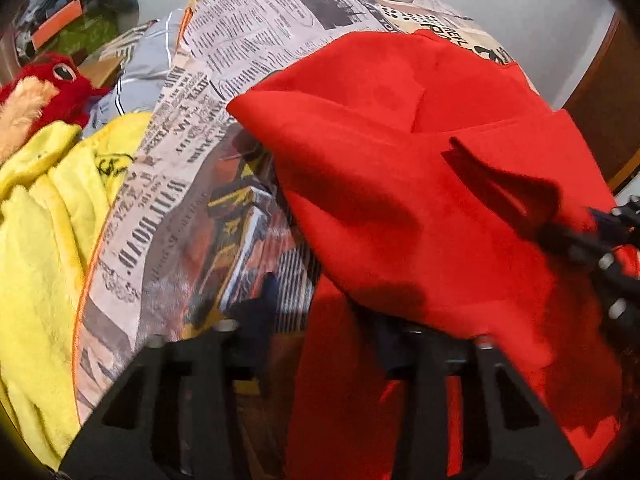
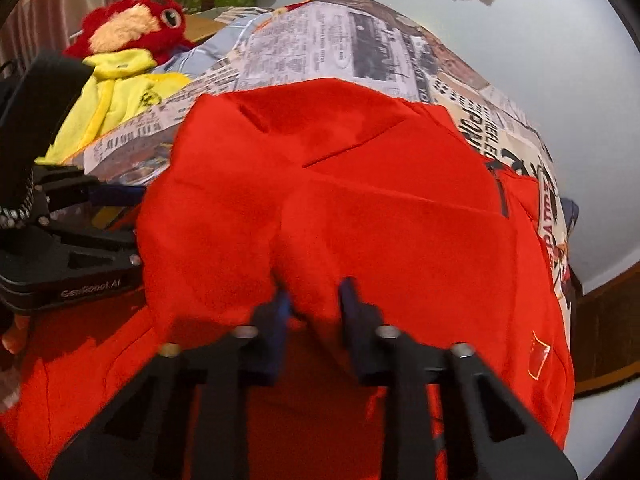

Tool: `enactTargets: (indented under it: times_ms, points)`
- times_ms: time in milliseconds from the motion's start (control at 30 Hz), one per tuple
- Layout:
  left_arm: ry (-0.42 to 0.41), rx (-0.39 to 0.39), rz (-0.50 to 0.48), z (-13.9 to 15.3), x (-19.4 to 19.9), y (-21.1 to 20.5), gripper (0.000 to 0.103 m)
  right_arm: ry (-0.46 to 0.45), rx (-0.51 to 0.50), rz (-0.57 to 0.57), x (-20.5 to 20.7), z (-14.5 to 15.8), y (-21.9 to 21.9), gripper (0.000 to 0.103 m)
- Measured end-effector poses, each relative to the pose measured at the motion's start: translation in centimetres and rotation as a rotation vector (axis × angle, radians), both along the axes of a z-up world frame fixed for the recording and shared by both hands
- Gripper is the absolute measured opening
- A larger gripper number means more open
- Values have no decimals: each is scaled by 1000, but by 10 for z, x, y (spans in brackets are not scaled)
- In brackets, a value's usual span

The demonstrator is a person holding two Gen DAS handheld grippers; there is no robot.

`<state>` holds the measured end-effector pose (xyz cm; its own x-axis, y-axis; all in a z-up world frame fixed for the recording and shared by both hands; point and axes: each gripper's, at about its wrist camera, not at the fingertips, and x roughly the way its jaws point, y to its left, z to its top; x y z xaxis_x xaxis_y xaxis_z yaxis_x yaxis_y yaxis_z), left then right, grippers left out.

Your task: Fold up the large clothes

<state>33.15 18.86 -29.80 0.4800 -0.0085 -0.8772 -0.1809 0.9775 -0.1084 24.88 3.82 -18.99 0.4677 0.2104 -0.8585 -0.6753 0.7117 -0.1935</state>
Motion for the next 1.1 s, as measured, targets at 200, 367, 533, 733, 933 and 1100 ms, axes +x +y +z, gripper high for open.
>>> enactTargets:
  times_ms: [200,367,533,733,933,1100]
  points:
    - [-93,9,70,20,-15,17,6,-5,117,-156,25,38,-43,13]
    - [-99,-22,139,28,-30,45,2,-50,203,-259,40,77,-91,12]
    - [-60,-21,247,23,-45,72,1,-84,238,-373,48,94,-139,12]
    - [-49,-78,218,24,-52,71,8,-54,222,-460,50,80,-186,12]
    - [12,7,53,15,-36,36,50,-49,184,-524,50,67,-218,10]
    - [47,121,-32,1,-16,9,61,-61,194,-582,54,68,-242,10]
